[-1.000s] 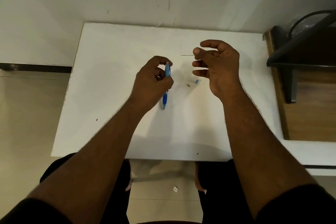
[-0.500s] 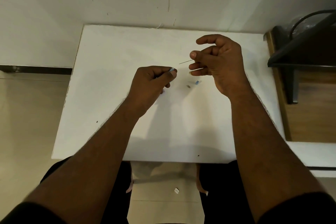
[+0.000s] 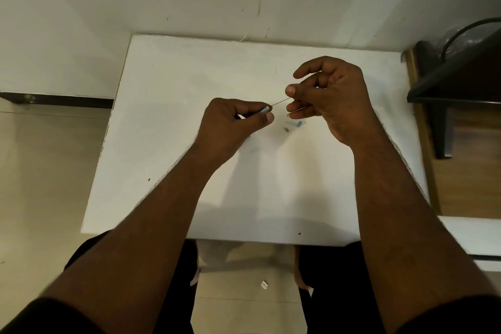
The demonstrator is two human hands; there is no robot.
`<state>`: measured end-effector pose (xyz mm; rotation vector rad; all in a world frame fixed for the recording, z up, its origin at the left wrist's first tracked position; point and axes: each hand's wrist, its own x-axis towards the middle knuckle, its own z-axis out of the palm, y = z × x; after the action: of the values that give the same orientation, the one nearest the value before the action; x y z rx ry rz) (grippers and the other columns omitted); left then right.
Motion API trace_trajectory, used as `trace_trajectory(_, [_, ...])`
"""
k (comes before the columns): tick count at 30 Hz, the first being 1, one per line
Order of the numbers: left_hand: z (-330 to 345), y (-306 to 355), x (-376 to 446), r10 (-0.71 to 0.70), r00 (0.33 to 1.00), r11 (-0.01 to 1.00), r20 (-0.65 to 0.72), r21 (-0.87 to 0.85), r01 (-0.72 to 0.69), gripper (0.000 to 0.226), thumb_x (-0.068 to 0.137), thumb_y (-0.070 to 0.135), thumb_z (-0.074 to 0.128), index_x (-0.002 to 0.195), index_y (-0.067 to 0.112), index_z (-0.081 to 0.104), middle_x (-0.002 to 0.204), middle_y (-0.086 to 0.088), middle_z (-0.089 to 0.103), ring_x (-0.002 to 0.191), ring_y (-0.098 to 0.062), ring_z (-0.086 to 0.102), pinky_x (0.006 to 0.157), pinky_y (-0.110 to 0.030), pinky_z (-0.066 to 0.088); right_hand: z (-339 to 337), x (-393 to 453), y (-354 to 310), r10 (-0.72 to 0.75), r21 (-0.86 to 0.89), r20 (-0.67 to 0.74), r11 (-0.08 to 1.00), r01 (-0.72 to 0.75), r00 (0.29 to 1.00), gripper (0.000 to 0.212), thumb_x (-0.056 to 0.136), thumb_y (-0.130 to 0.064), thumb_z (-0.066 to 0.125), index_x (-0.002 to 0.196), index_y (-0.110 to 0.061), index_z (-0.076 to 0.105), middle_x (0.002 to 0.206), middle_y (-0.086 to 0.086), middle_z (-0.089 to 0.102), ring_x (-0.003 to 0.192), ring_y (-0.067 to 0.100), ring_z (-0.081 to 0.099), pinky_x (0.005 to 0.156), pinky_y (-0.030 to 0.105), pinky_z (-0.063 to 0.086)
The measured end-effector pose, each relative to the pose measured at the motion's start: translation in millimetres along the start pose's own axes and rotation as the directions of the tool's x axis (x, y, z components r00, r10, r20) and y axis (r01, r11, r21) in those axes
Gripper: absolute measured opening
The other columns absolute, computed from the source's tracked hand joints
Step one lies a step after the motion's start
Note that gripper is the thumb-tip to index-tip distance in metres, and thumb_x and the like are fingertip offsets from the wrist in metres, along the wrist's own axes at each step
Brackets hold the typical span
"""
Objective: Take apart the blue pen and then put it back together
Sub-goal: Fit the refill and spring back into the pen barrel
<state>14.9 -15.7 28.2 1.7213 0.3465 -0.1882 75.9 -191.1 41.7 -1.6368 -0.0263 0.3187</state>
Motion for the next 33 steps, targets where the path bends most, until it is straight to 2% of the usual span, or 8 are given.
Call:
trace_trajectory(6, [-1.1,-2.8,2.1,0.02,1.0,0.999,0.005,0.028,-0.02,0.018,0.077,0.021,0.078,0.095,0.017,0.078,0.09,0.006,0.076,0.071,0.005,0.065,0.087,-0.037,0.057,1.3,0.8,1.6,-0.011,-0.046,0.006,0.999,0.011,1.0,0.021,0.076,0.0,0.075,0.094,-0.002,0.063,0.069,0.015,0.066,0.057,0.027,0.069,0.06,0.047,0.061])
trace_trajectory(12, [-1.7,-5.6,4.0,0.043,0.999,0.998,0.01,0.049,-0.043,0.019,0.077,0.019,0.078,0.095,0.017,0.078,0.087,0.006,0.075,0.069,0.005,0.064,0.08,-0.03,0.055,2.3,0.7,2.3,-0.015,-0.059,0.008,0.998,0.016,1.0,0.021,0.076,0.0,0.075,0.094,-0.002,0.063,0.07,0.017,0.065,0.056,0.026,0.068,0.059,0.049,0.061])
trace_trajectory(19, [-0.6,-5.4,4.2,0.057,0.998,0.996,0.006,0.066,-0.058,0.019,0.076,0.019,0.078,0.095,0.017,0.078,0.088,0.005,0.075,0.067,0.004,0.064,0.075,-0.03,0.055,4.5,0.2,3.1,-0.019,-0.095,0.019,0.995,0.021,1.0,0.022,0.076,-0.001,0.076,0.095,-0.001,0.063,0.068,0.019,0.063,0.056,0.027,0.069,0.056,0.042,0.061])
trace_trajectory(22, [-0.5,-5.3,3.7,0.049,0.999,0.997,0.013,0.065,-0.05,0.018,0.076,0.02,0.078,0.094,0.019,0.078,0.089,0.005,0.076,0.069,0.003,0.064,0.079,-0.034,0.056,5.8,0.0,4.1,-0.019,-0.097,0.026,0.995,0.022,0.999,0.022,0.076,-0.002,0.076,0.095,-0.001,0.063,0.07,0.022,0.063,0.057,0.029,0.069,0.057,0.042,0.06])
trace_trajectory(25, [-0.3,-3.9,2.7,0.04,0.999,0.998,0.005,0.058,-0.041,0.015,0.077,0.023,0.078,0.091,0.02,0.079,0.082,0.009,0.075,0.069,0.003,0.064,0.08,-0.035,0.057,4.7,0.0,3.5,-0.022,-0.079,0.019,0.997,0.024,1.0,0.021,0.076,-0.002,0.076,0.094,-0.002,0.064,0.069,0.021,0.063,0.057,0.029,0.069,0.057,0.043,0.061])
trace_trajectory(29, [-1.1,-3.3,2.3,0.029,1.0,0.998,-0.009,0.055,-0.028,0.011,0.08,0.031,0.074,0.084,0.022,0.079,0.065,0.014,0.069,0.058,-0.002,0.059,0.08,-0.048,0.059,0.6,0.9,3.0,-0.023,-0.065,-0.007,0.998,0.022,1.0,0.021,0.076,-0.001,0.076,0.093,-0.001,0.064,0.068,0.015,0.064,0.056,0.028,0.067,0.059,0.047,0.061])
trace_trajectory(31, [-0.9,-3.8,2.3,0.056,0.998,0.995,0.008,0.085,-0.057,0.011,0.08,0.031,0.074,0.084,0.022,0.079,0.064,0.016,0.069,0.06,-0.002,0.061,0.08,-0.047,0.059,0.9,0.7,2.7,-0.026,-0.072,-0.002,0.997,0.025,1.0,0.021,0.076,-0.001,0.076,0.093,-0.002,0.064,0.07,0.019,0.063,0.056,0.029,0.067,0.058,0.046,0.06])
trace_trajectory(33, [-0.3,-4.8,2.2,0.089,0.995,0.989,0.032,0.113,-0.093,0.01,0.08,0.028,0.074,0.085,0.021,0.079,0.062,0.018,0.069,0.059,0.003,0.061,0.078,-0.039,0.059,1.8,0.4,2.9,-0.028,-0.073,0.005,0.997,0.028,1.0,0.021,0.075,-0.002,0.076,0.093,-0.002,0.064,0.07,0.021,0.062,0.057,0.031,0.068,0.058,0.045,0.06])
